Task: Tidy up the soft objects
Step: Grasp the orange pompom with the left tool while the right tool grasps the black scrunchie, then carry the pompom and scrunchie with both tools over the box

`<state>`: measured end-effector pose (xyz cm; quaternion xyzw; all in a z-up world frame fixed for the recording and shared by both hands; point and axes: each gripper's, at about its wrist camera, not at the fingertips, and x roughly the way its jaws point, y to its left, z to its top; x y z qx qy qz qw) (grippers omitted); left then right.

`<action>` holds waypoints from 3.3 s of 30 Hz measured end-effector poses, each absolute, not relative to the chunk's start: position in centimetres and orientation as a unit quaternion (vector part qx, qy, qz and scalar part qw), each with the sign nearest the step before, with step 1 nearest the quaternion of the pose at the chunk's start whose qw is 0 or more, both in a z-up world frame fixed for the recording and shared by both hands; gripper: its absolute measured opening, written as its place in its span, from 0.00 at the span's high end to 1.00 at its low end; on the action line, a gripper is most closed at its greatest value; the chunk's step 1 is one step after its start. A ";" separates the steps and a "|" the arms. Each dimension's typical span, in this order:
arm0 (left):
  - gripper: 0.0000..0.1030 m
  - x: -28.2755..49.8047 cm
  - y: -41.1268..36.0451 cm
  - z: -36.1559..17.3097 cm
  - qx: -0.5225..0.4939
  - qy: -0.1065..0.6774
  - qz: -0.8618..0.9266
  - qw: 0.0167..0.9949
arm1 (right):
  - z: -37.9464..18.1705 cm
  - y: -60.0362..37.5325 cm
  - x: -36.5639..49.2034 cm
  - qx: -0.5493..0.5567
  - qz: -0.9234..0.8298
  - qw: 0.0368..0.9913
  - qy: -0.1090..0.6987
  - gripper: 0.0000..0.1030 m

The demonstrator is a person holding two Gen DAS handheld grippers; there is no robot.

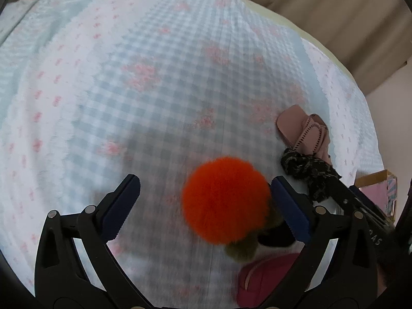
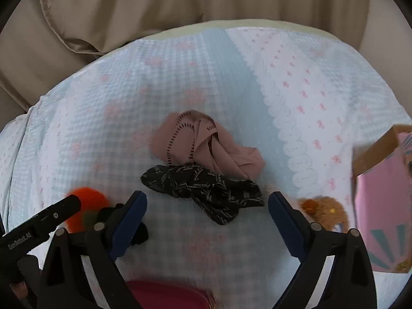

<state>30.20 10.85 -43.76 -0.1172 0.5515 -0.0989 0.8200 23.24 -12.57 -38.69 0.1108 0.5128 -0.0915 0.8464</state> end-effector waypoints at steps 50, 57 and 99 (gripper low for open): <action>0.66 27.0 10.3 -39.0 -0.068 0.486 -0.099 0.866 | -35.8 -11.3 20.6 0.083 -0.086 0.873 0.472 0.65; 0.66 25.4 9.3 -32.4 -0.064 0.454 -0.103 0.883 | -28.9 -12.1 18.3 0.087 -0.082 0.890 0.439 0.65; 0.66 11.4 -37.7 -24.8 0.043 0.476 -0.235 0.846 | -20.3 -52.2 6.6 0.097 -0.117 0.836 0.528 0.65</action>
